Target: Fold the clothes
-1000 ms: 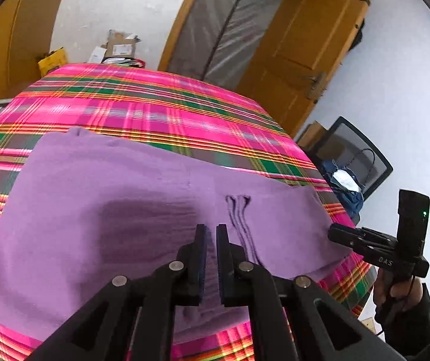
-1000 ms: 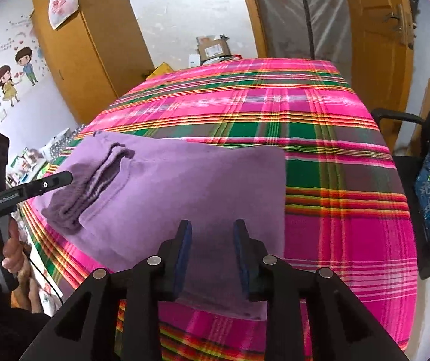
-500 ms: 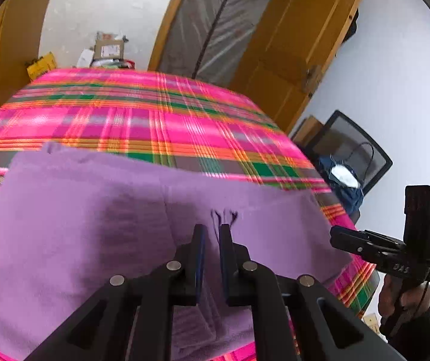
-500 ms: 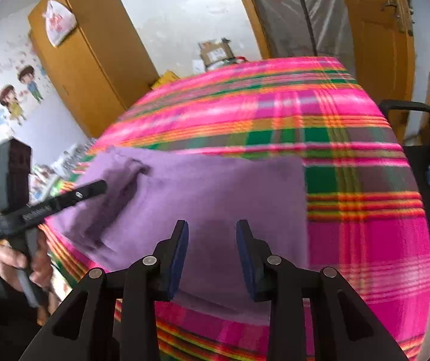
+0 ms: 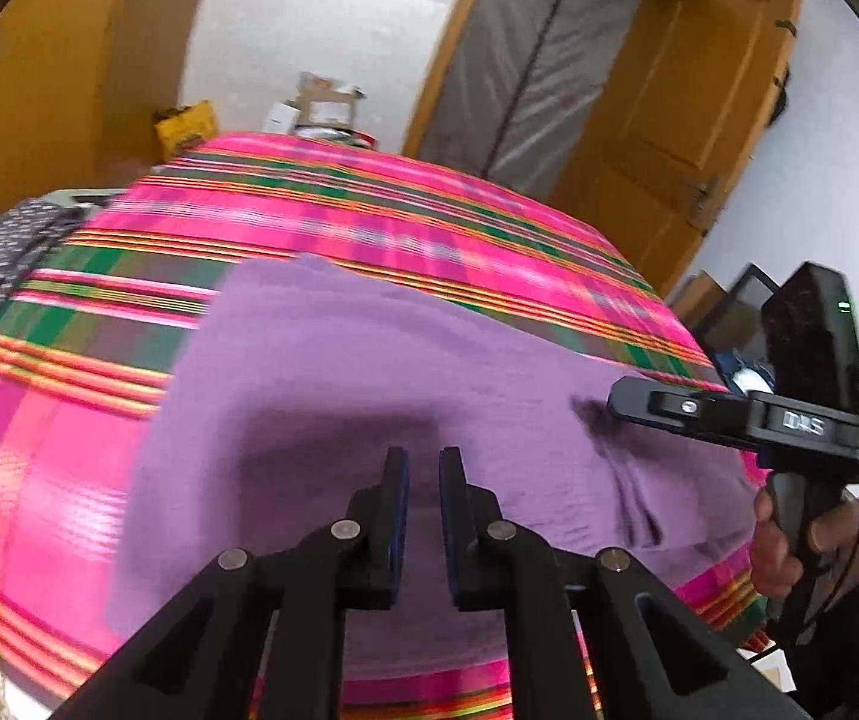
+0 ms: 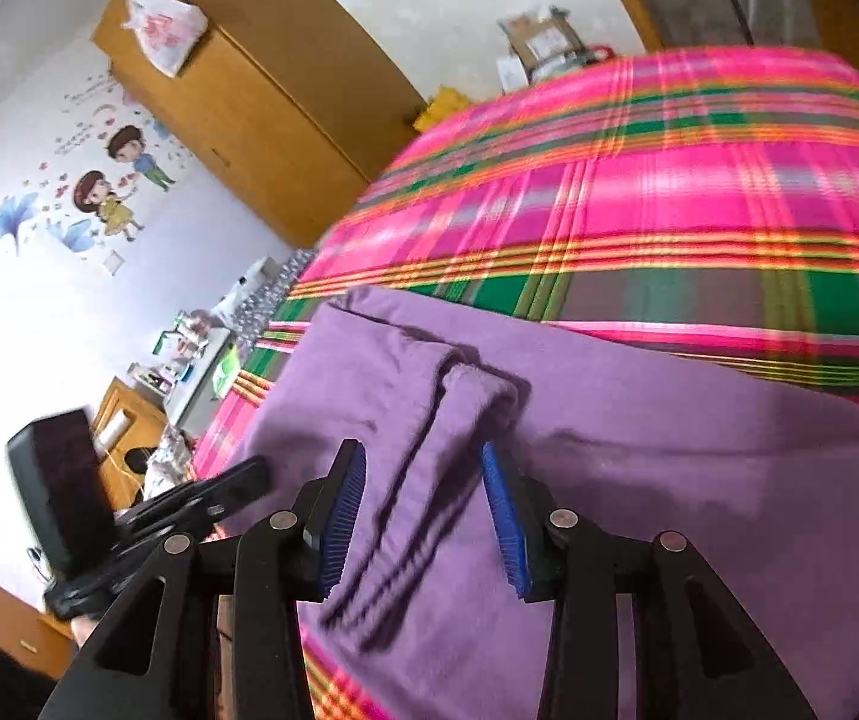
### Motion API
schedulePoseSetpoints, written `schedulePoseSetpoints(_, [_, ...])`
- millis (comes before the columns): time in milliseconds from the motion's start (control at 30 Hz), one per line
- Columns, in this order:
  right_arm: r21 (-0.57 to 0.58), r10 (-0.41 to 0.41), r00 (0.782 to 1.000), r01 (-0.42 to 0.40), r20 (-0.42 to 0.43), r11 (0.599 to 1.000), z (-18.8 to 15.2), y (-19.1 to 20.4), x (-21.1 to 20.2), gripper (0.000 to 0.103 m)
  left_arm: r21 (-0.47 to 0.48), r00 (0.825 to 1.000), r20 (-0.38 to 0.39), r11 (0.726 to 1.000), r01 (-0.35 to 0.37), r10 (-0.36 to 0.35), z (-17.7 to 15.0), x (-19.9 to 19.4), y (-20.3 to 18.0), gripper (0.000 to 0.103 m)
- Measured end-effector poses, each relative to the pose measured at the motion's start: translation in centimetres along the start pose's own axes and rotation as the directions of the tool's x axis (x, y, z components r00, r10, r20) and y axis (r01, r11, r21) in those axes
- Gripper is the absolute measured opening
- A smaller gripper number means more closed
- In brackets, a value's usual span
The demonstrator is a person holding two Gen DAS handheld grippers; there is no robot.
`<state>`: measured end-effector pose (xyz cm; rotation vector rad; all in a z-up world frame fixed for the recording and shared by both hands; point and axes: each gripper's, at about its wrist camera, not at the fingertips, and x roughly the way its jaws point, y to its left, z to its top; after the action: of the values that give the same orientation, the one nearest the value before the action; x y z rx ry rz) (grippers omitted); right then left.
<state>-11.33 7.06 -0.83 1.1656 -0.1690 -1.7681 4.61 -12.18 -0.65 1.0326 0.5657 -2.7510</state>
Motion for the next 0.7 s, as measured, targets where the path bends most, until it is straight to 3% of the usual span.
schedulePoseSetpoints(267, [0.036, -0.034, 0.998, 0.036, -0.044, 0.999, 0.9, 0.5, 2.5, 0.044, -0.095, 0.987, 0.038, 0.984, -0.149, 0.153, -0.1, -2.2, 6.2, 0.011])
schedulePoseSetpoints(367, [0.031, -0.027, 0.999, 0.028, -0.044, 0.999, 1.3, 0.7, 2.8, 0.044, -0.125, 0.991, -0.012, 0.983, -0.137, 0.137, -0.4, -1.5, 8.0, 0.013])
schedulePoseSetpoints(467, [0.030, -0.012, 0.999, 0.013, -0.037, 0.999, 1.3, 0.8, 2.9, 0.044, -0.159, 0.997, -0.042, 0.985, -0.066, 0.060, -0.6, -0.8, 8.7, 0.016])
schedulePoseSetpoints(533, [0.021, -0.010, 0.999, 0.011, -0.036, 1.000, 1.4, 0.9, 3.1, 0.036, -0.173, 0.999, -0.037, 0.984, -0.046, 0.040, -0.7, -0.8, 9.0, 0.016])
schedulePoseSetpoints(600, [0.010, -0.016, 0.999, 0.017, -0.040, 1.000, 1.5, 1.1, 3.6, 0.014, -0.188, 0.999, -0.033, 0.982, -0.027, 0.021, -0.8, -0.9, 9.4, 0.016])
schedulePoseSetpoints(633, [0.005, -0.021, 0.999, 0.021, -0.044, 1.000, 1.6, 1.3, 3.9, 0.010, -0.192, 0.999, -0.031, 0.981, -0.023, 0.018, -0.8, -1.0, 9.5, 0.010])
schedulePoseSetpoints(700, [-0.007, -0.018, 0.999, 0.018, -0.039, 1.000, 1.8, 1.5, 4.1, 0.008, -0.201, 1.000, -0.020, 0.980, -0.013, 0.009, -1.0, -1.3, 9.8, 0.009])
